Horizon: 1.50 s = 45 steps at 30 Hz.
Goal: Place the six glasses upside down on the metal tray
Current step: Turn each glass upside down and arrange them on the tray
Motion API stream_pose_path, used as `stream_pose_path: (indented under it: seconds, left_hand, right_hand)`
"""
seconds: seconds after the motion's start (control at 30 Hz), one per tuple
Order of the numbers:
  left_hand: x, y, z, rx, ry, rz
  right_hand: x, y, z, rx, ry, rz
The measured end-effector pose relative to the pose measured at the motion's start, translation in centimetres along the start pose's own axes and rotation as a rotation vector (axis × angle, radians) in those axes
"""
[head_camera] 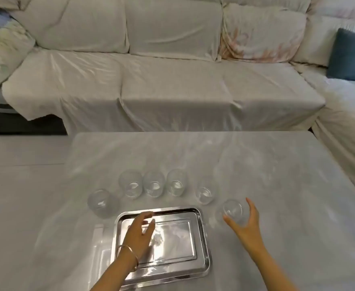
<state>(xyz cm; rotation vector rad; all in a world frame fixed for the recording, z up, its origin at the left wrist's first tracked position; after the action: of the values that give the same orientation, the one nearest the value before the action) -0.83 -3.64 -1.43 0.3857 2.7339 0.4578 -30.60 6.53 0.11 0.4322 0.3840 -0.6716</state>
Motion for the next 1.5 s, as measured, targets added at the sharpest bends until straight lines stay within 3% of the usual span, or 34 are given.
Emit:
stream_pose_path:
  seconds: [0.17,0.37,0.63,0.9,1.2,1.5]
  left_hand:
    - [4.3,-3.7,3.0,0.161,0.011,0.087]
    - [5.1,-7.0,6.3,0.289,0.037,0.081]
    - [4.9,-4.7,6.5,0.423,0.045,0.098]
    - [2.5,2.1,4.9,0.574,-0.034,0.203]
    - [-5.6,4.3,6.2,0.631,-0.136,0.088]
    - [-8.9,-1.0,12.9,0.374,-0.190,-0.036]
  right_hand:
    - [2.1,-3.3,-4.1,-0.147,-0.063,0.019]
    - [3.0,-5.2,-7.6,-0.301,-0.095,-0.131]
    - [3.1,-1.9,-5.2,-0.458,-0.211,-0.174]
    - [8.7,7.4,1.2,-0.561,-0.277,0.213]
    - [17.8,11.9,5.6,-0.622,-0.193,0.593]
    - [24.1,8.3,3.5,-0.515,-0.188,0.629]
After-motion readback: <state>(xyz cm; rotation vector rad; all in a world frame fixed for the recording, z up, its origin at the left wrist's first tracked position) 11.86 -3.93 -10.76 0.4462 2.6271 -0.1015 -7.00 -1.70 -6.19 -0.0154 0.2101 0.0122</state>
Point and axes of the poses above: each hand's wrist, its own y-axis away from the middle knuckle, its own x-axis out of the palm, z = x × y, the point moved 4 cm from there along -y, towards the middle knuckle
